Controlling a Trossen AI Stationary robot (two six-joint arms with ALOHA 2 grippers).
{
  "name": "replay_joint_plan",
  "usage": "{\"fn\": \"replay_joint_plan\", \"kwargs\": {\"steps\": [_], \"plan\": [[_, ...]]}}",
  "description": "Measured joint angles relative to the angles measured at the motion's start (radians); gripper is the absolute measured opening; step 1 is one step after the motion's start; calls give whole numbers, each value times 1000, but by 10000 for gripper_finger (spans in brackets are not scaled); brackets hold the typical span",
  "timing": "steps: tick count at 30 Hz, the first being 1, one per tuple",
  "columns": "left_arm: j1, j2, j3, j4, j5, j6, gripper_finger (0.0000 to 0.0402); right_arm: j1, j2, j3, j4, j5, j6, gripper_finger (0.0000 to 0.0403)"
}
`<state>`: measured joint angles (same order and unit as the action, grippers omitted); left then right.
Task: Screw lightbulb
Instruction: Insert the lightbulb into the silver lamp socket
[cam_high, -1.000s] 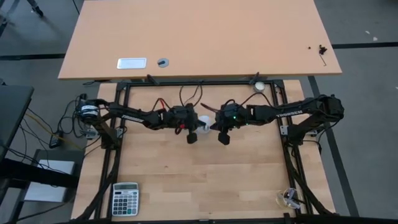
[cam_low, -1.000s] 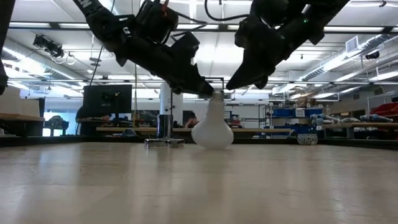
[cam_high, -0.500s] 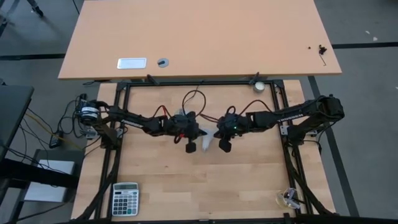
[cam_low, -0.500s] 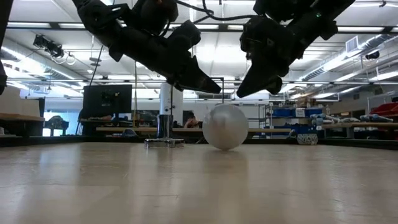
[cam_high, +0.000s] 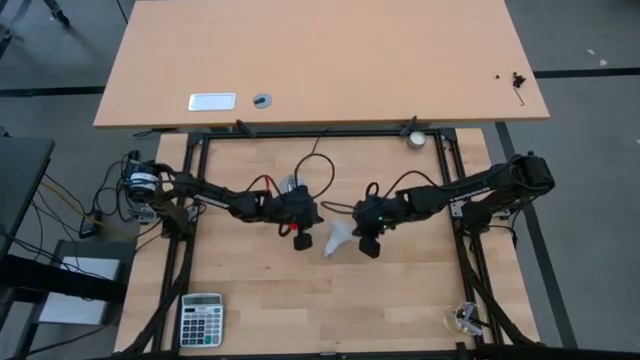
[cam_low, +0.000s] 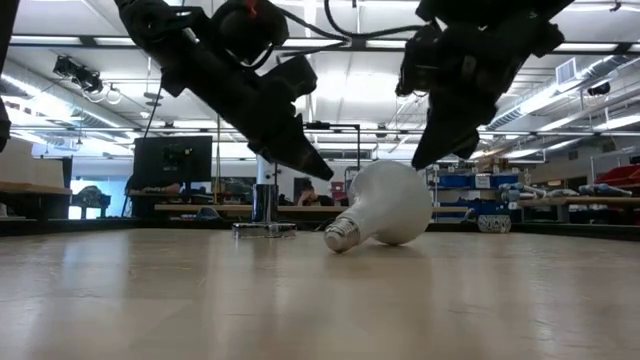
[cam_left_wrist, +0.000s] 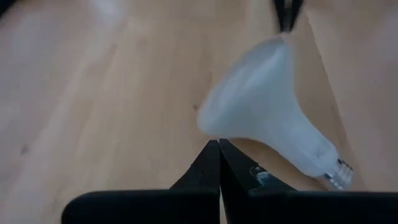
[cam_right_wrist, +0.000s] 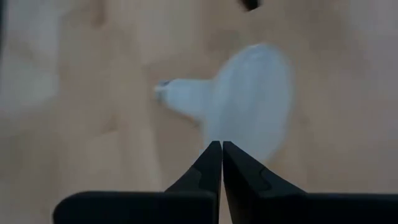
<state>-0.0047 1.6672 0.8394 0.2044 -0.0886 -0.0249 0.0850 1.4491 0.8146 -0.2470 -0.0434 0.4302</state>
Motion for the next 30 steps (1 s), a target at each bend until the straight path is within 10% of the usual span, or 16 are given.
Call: {"fn": "replay_joint_plan", "kwargs": {"steps": [11, 30], "plan": [[-19, 8, -60, 67, 8, -59, 0, 91, 18, -1, -53, 9, 95, 15], [-50, 8, -60, 68, 23, -148, 0, -106, -48, 1, 6, 143, 39, 34]]}}
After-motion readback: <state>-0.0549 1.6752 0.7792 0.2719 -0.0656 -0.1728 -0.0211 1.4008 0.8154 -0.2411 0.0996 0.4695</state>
